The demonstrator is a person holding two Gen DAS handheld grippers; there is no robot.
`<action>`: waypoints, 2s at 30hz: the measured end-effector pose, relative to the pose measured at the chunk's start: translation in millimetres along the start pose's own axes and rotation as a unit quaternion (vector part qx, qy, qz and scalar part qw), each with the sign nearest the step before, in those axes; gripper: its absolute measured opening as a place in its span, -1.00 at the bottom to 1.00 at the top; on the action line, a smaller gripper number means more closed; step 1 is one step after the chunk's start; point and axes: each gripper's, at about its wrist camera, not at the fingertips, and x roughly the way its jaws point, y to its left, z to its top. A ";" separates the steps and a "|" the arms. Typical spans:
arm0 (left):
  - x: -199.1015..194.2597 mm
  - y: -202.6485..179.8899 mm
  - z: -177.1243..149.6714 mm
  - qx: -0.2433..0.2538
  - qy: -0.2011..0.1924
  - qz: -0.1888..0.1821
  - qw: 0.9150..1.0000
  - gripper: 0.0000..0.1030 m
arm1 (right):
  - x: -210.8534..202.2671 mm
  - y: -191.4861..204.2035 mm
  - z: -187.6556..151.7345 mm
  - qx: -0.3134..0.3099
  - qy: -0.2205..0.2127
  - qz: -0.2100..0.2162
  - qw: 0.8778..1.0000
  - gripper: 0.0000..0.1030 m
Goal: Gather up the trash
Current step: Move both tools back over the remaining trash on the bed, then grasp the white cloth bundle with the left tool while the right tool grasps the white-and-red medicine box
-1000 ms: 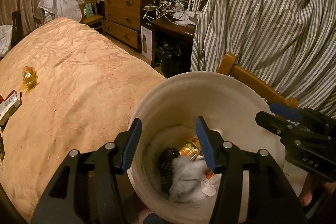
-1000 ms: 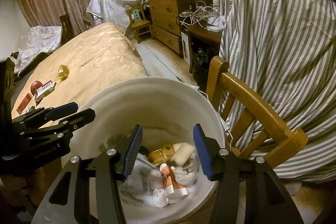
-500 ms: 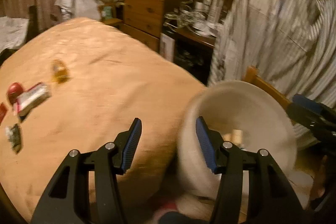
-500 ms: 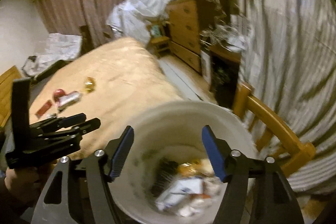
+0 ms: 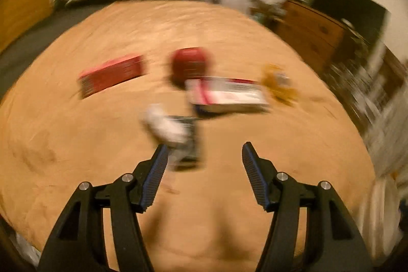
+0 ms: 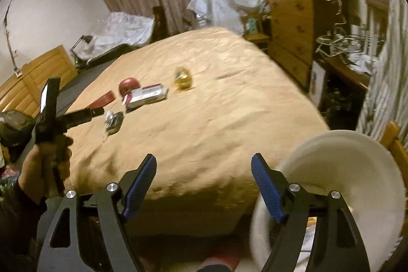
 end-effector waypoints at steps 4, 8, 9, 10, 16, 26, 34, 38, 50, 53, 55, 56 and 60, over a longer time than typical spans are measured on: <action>26.6 50.4 8.9 -0.061 0.040 -0.006 0.997 0.13 | 26.1 25.4 0.3 -0.011 0.019 0.015 1.000 0.51; 44.3 72.6 9.0 -0.099 0.056 -0.030 0.993 0.41 | 53.4 48.0 -4.3 -0.020 0.044 0.028 0.998 0.51; 48.1 72.2 11.0 -0.104 0.054 -0.035 0.993 0.43 | 59.1 51.2 -5.5 -0.020 0.049 0.030 0.998 0.52; 51.6 67.8 11.6 -0.104 0.055 -0.039 0.992 0.47 | 65.1 52.7 -7.5 -0.021 0.055 0.033 0.998 0.52; 79.0 58.0 22.1 -0.096 0.067 -0.041 0.992 0.48 | 90.7 67.5 -13.4 -0.030 0.082 0.048 0.995 0.52; 75.8 86.7 18.5 -0.073 0.083 -0.037 0.993 -0.47 | 146.8 114.1 -9.4 -0.059 0.111 0.097 0.987 0.52; 55.0 103.9 10.3 0.016 0.052 0.026 0.998 -0.42 | 214.0 160.2 10.1 -0.075 0.129 0.143 0.978 0.50; 56.3 106.9 8.0 0.027 0.051 0.017 0.998 -0.41 | 252.0 180.7 40.5 -0.147 0.116 0.121 0.975 0.50; 68.3 99.7 4.0 0.050 0.085 -0.025 0.995 -0.41 | 355.2 229.7 110.0 -0.588 0.175 0.027 0.789 0.65; 69.4 100.5 7.4 0.046 0.091 -0.034 0.994 -0.35 | 377.3 239.2 124.1 -0.630 0.200 0.031 0.750 0.76; 70.4 100.4 11.7 0.045 0.095 -0.040 0.994 -0.27 | 388.4 244.2 131.6 -0.644 0.216 0.036 0.734 0.78; 71.2 100.0 13.4 0.046 0.095 -0.038 0.994 -0.22 | 395.2 248.2 135.7 -0.647 0.229 0.042 0.726 0.79; 78.8 97.6 19.5 0.052 0.097 -0.037 0.993 -0.13 | 412.8 258.4 141.0 -0.659 0.269 0.062 0.700 0.79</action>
